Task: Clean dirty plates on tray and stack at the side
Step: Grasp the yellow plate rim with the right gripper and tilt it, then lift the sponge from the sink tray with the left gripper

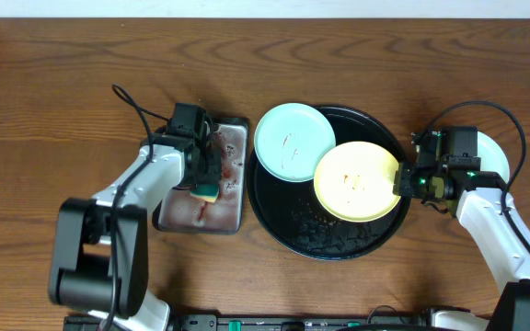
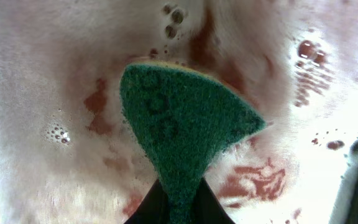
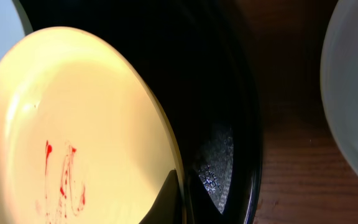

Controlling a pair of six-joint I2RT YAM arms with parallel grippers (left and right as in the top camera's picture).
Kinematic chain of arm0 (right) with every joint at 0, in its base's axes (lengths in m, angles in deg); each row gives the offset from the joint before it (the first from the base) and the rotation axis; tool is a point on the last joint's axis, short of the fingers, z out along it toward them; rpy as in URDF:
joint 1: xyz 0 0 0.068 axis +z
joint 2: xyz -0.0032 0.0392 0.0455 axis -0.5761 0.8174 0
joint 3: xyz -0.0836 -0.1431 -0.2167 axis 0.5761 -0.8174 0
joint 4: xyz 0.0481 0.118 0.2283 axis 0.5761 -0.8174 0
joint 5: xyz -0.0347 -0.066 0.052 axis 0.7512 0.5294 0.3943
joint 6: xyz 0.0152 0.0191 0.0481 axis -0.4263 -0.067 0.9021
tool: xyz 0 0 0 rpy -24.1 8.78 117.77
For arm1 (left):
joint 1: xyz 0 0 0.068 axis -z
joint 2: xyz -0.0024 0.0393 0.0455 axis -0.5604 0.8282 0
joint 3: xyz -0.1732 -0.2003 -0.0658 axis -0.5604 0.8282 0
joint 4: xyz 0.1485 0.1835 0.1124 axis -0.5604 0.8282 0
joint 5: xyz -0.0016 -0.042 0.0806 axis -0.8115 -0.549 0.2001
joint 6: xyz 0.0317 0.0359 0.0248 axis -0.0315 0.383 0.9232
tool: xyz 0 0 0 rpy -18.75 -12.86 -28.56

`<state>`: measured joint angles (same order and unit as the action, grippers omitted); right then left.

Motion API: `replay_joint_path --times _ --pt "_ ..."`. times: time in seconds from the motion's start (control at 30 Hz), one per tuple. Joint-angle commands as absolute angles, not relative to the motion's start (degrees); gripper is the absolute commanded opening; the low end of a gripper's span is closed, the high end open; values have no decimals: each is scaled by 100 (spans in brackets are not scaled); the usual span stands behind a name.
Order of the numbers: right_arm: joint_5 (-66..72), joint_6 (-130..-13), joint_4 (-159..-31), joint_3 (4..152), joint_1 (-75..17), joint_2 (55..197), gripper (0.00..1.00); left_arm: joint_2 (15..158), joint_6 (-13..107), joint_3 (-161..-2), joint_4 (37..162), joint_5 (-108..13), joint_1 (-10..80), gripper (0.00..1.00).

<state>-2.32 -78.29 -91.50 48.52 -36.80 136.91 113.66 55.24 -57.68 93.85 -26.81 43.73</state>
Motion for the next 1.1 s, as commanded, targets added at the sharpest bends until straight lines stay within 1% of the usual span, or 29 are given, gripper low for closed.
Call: replay_joint_path --times 0.0,0.17,0.33,0.5,0.67,0.97,1.07 --pt "-298 -8067 -9250 4823 -3558 13728 1 10544 5500 -5678 9497 -2865 4378 7" --pt "-298 -8260 -9347 4821 -3390 13728 1 9563 5336 -5676 9311 -2920 4375 7" --pt "-256 -8258 -9329 4823 -3280 13726 1 8968 5306 -5669 9057 -2924 4375 7" --pt "-252 -8260 -9329 4823 -3283 13728 1 8502 4868 -5669 8970 -2924 4375 7" --pt "-252 -8260 -9327 4823 -3283 13728 1 8137 4042 -5669 8852 -2944 4360 7" --pt "-247 -8323 -9327 4823 -3283 13728 1 8039 1870 -5669 8904 -2968 4122 7" --pt "-249 -8323 -9331 4823 -3283 13726 1 8039 1649 -5669 8874 -3101 4111 7"
